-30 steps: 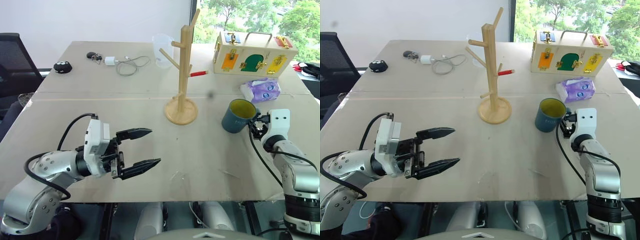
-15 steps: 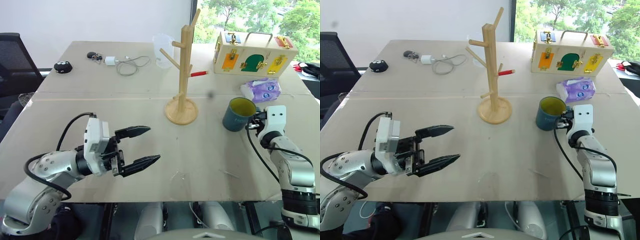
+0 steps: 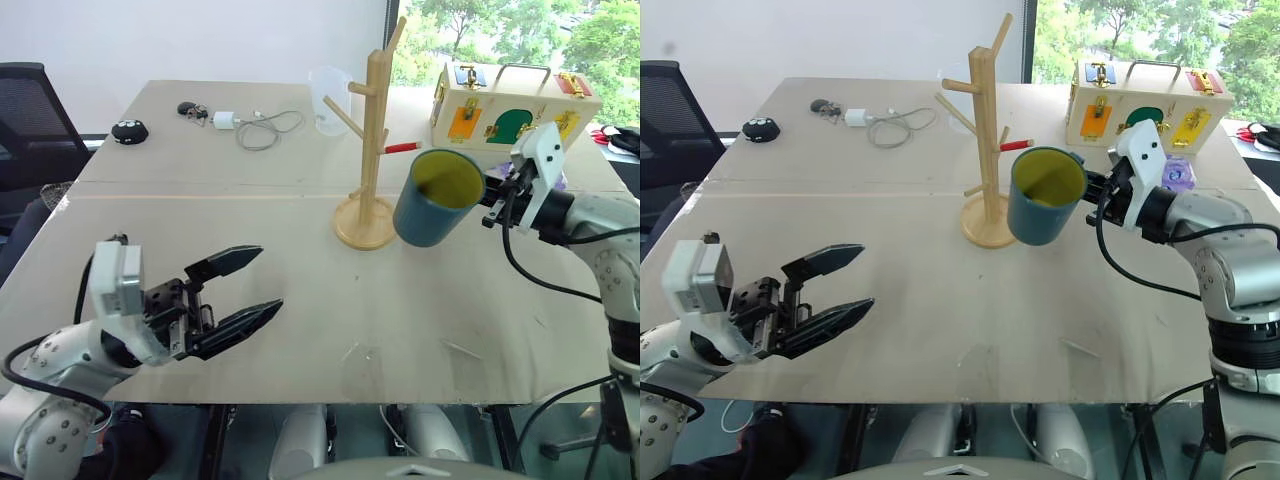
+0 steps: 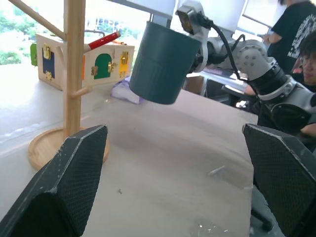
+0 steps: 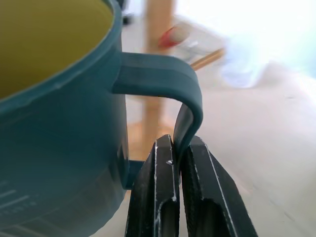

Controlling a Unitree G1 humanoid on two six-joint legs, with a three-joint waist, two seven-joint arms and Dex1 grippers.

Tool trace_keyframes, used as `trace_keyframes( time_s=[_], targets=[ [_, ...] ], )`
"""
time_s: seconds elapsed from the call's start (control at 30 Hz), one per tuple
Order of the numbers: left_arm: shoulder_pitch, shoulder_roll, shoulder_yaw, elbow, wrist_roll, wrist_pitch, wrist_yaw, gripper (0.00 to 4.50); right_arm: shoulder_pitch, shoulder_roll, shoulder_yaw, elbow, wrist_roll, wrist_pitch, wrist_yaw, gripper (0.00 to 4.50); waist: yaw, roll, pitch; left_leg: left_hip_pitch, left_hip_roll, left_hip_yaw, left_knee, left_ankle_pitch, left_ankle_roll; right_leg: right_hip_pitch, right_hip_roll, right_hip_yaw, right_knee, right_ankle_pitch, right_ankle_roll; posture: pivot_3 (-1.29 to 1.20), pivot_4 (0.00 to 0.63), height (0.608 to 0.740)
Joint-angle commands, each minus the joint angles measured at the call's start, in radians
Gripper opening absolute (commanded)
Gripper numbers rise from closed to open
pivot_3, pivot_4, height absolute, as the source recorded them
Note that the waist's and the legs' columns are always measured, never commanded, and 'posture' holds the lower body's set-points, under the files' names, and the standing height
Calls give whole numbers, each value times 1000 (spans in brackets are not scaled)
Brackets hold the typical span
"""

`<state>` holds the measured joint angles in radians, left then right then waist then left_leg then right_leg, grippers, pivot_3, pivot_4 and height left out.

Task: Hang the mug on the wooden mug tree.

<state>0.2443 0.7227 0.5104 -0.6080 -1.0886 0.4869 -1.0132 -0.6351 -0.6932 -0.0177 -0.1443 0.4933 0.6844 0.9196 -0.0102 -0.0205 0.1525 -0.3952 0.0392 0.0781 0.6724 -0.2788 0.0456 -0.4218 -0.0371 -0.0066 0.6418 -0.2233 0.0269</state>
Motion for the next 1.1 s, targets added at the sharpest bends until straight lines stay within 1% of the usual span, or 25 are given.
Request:
trace_keyframes(
  time_s=[0.03, 0.13, 0.27, 0.47, 0.63, 0.8, 0.93, 1.0, 1.03, 1.07, 1.1],
  targets=[
    [-4, 20, 34, -38, -57, 14, 15, 4500, -168, -19, 71, 157, -50, -81, 138, 19, -6, 1, 1, 0, 0, 1, 0, 0, 0, 0, 0, 0, 0, 0, 0, 0, 150, 740],
    [0, 22, 42, -62, -74, 23, 54, 4500, -253, -1, 115, 276, -93, -143, 195, 19, -4, 1, 1, 0, 1, 0, 0, 0, 0, -1, 1, 0, 0, 0, 0, 0, 150, 740],
    [7, 23, 42, -106, -87, 31, 106, 4500, -331, 22, 138, 404, -129, -203, 257, 19, -1, 1, 1, -1, 1, -1, -1, 0, 0, -1, 1, -1, 0, 1, 1, 0, 150, 740],
    [37, 18, 52, -152, -110, 36, 166, 4500, -409, 67, 160, 508, -166, -258, 321, 19, -4, 1, 1, -2, 0, 0, -1, 2, -4, -1, -1, -1, -1, 1, 1, 0, 150, 740],
    [59, 19, 66, -156, -119, 29, 174, 4500, -459, 120, 166, 567, -188, -282, 345, 19, -4, 1, 1, -1, 1, -1, -1, 2, -4, -1, 0, -2, 0, 1, 1, 0, 150, 740],
    [86, 14, 87, -156, -123, 22, 173, 4500, -489, 151, 173, 607, -217, -308, 356, 19, -2, 1, 1, -2, 0, -1, -1, 3, -5, -1, 0, -2, 0, 0, 0, 0, 150, 740],
    [100, 7, 88, -157, -114, 14, 165, 4500, -517, 194, 202, 675, -288, -329, 295, 19, -5, 2, 1, -2, 0, 0, -1, 3, -5, -1, -1, -1, 0, 0, 0, 0, 150, 740],
    [107, 1, 89, -150, -105, 7, 152, 4500, -509, 201, 216, 686, -313, -364, 303, 590, -5, 2, 1, -2, 0, 0, -1, 3, -5, -2, -1, -1, 0, 0, 0, 0, 150, 740],
    [109, -1, 90, -146, -102, 4, 147, 4500, -504, 202, 219, 686, -321, -374, 307, 960, -5, 2, 2, -2, 0, 0, -1, 3, -5, -2, -1, -2, 0, 0, 0, 0, 150, 740],
    [111, -3, 92, -142, -100, 1, 141, 4500, -499, 200, 218, 682, -329, -383, 304, 1431, -4, 2, 2, -2, 0, 0, -1, 3, -5, -2, -1, -2, 0, 0, 0, 0, 150, 740],
    [112, -5, 95, -138, -100, -2, 137, 4500, -489, 191, 211, 660, -330, -378, 299, 2022, -3, 2, 2, -2, 0, 0, -1, 3, -5, -2, -1, -2, 0, 0, 0, 0, 150, 740]
  ],
)
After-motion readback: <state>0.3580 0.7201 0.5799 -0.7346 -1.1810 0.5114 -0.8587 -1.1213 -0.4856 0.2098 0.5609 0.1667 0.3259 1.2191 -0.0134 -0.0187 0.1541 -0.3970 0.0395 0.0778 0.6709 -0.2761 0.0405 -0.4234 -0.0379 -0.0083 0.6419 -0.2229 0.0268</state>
